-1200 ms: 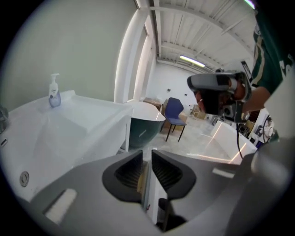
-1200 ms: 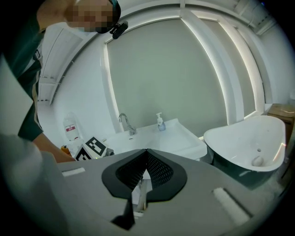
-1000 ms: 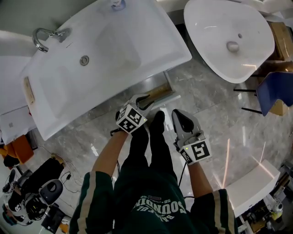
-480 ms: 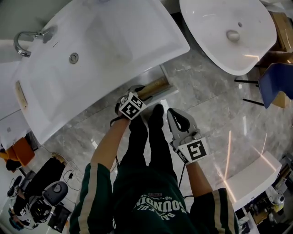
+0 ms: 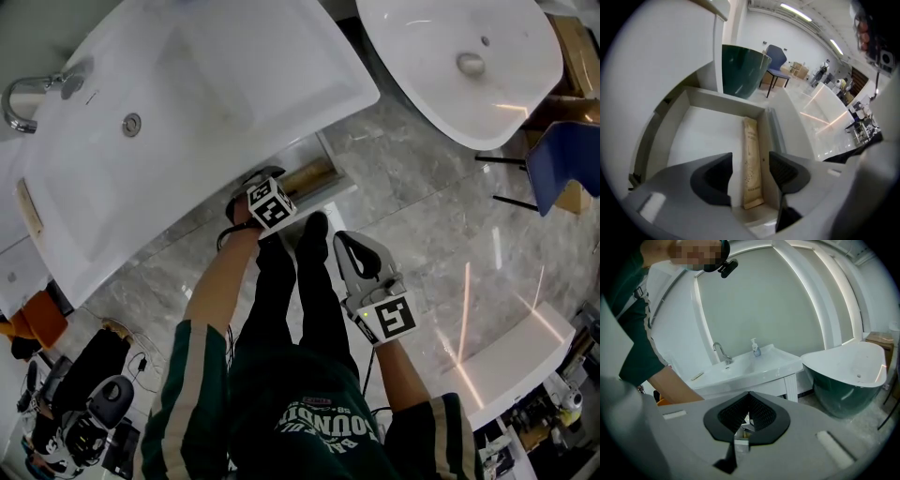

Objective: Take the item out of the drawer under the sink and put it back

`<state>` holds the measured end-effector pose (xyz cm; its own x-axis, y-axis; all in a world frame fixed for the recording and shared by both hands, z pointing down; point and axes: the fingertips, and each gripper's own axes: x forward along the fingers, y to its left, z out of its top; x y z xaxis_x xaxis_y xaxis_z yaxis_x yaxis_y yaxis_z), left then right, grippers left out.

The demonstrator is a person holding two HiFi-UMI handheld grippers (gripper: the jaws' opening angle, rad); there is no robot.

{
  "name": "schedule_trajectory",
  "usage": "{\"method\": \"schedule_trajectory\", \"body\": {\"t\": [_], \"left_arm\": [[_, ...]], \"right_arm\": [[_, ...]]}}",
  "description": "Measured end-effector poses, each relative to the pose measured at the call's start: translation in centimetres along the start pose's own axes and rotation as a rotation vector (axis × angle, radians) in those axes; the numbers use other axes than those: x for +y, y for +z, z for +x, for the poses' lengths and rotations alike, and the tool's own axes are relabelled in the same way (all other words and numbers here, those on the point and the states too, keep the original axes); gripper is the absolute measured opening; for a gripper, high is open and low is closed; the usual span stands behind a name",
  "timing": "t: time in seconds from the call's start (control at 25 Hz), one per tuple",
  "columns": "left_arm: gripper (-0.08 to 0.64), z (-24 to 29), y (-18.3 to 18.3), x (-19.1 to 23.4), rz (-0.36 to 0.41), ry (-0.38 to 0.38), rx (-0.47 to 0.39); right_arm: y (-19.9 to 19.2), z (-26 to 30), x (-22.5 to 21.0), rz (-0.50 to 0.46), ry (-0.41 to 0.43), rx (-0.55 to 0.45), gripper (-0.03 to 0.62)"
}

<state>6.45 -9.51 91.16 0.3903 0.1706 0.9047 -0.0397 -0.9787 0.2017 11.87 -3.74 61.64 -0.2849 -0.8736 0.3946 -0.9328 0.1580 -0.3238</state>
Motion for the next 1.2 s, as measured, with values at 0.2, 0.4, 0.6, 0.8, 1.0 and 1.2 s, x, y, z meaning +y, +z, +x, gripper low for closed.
{"method": "schedule_trajectory", "body": {"t": [0.2,0.4,0.6,0.8,1.0,1.2], "left_arm": [[0.248,2.1,-0.4,0.8,0.019,-0.018,0.04],[0.222,4.2,-0.3,0.3,0.062,-0.056,0.09],[0.201,5.6,-0.6,-0.1,0.072,-0.09,0.129],[0.146,6.2,-0.6,-0.3,0.066,-0.107,0.137],[0.101,5.9,-0.7,-0.5,0.026,-0.113,0.122],[0.08,5.9,-0.4,-0.7,0.016,-0.118,0.115]], "right_arm": [[-0.9,-0.1,-0.7,0.015,-0.02,0.014,0.002],[-1.8,-0.5,-1.3,0.034,-0.033,0.027,0.002],[-2.2,-0.6,-1.7,0.045,-0.042,0.036,0.001],[-2.2,-0.6,-2.3,0.05,-0.056,0.039,0.002],[-1.9,-0.5,-2.4,0.045,-0.055,0.033,0.002],[-2.0,-0.3,-2.2,0.049,-0.05,0.035,0.002]]}}
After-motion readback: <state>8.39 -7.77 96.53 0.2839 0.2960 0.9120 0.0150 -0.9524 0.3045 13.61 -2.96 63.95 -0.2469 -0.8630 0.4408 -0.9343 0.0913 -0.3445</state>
